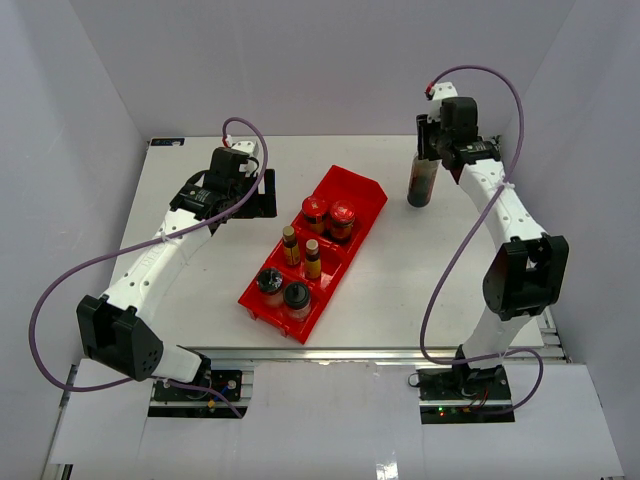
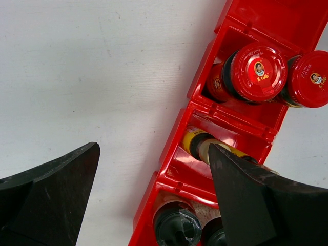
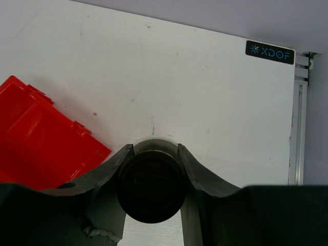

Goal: Organize the condiment bottles

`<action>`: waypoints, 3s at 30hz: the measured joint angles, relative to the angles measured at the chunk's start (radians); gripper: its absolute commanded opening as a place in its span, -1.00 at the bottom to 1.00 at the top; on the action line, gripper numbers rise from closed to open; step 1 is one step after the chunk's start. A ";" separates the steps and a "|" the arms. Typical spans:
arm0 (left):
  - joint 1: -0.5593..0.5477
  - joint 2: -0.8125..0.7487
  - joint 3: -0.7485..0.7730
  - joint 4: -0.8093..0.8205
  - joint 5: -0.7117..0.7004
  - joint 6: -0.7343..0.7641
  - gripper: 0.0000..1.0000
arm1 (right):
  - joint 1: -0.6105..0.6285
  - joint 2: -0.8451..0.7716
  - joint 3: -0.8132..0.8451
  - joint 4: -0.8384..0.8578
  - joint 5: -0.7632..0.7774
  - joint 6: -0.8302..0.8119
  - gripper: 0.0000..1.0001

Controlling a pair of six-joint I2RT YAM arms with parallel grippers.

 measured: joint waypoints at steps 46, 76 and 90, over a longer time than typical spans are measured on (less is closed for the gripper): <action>0.000 0.042 0.014 -0.007 -0.016 -0.004 0.96 | 0.309 0.118 0.061 0.124 -0.029 0.034 -0.85; 0.000 0.051 0.047 -0.010 -0.014 -0.027 0.96 | 0.309 0.075 -0.036 0.287 -0.001 0.059 0.80; 0.000 -0.079 0.189 0.038 0.102 -0.029 0.96 | 0.309 -0.229 -0.005 -0.023 0.182 0.143 0.80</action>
